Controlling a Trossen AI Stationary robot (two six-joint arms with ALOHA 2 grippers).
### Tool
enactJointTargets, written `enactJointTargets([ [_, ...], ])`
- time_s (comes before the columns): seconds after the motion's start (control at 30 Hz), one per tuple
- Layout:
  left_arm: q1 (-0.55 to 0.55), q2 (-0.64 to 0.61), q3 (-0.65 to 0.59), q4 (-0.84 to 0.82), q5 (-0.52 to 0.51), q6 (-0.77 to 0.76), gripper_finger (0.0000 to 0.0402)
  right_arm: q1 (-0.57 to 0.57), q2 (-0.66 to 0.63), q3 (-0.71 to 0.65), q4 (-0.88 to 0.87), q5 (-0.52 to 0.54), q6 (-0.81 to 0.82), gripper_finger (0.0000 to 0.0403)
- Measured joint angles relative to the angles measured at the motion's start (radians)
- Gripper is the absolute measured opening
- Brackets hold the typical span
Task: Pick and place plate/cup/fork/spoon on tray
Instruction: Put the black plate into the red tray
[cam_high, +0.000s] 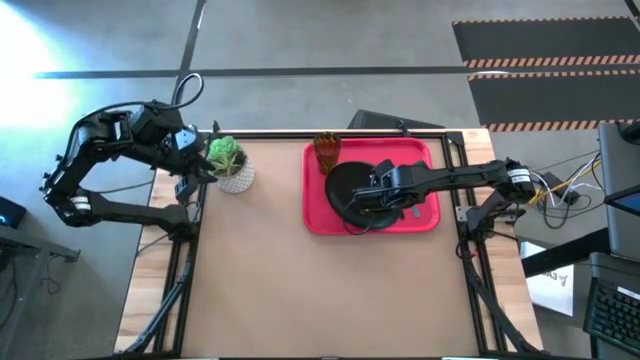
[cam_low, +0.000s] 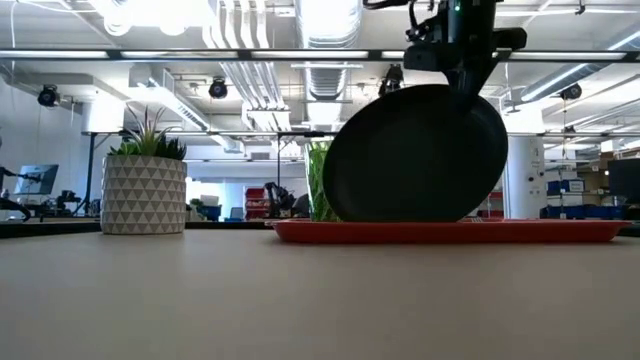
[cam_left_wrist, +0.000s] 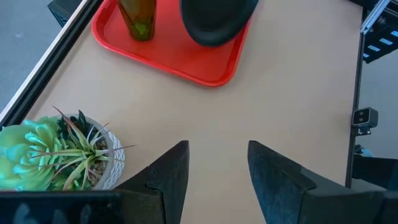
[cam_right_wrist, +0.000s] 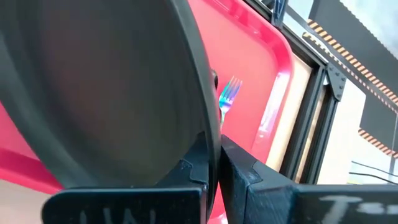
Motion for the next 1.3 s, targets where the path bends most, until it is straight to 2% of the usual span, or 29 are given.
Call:
enactJointTargets([
  [0.4, 0.0, -0.004, 0.0, 0.0, 0.0, 0.0, 0.0147, 0.004, -0.018, 0.001, 0.019, -0.033, 0.007, 0.0008],
  [0.53, 0.0, -0.004, 0.0, 0.0, 0.0, 0.001, 0.0147, 0.014, -0.075, 0.028, 0.079, -0.089, -0.031, 0.0008],
  [0.73, 0.0, -0.004, 0.0, 0.001, -0.001, 0.001, 0.0147, 0.044, -0.175, 0.055, 0.175, -0.041, -0.039, 0.0008],
  [0.9, 0.0, -0.001, 0.0, 0.002, -0.006, 0.003, 0.0147, 0.086, -0.207, 0.025, 0.399, -0.181, -0.091, 0.0008],
  [1.0, 0.0, 0.002, 0.0, 0.002, -0.009, 0.003, 0.0147, 0.129, -0.159, -0.007, 0.546, -0.215, -0.134, 0.0008],
  [1.1, 0.0, 0.007, 0.0, 0.003, -0.009, 0.003, 0.0147, 0.158, -0.079, -0.025, 0.621, -0.25, -0.138, 0.0008],
  [1.3, 0.0, 0.018, 0.0, 0.005, -0.009, 0.003, 0.0147, 0.18, 0.123, -0.031, 0.819, -0.448, -0.166, 0.0008],
])
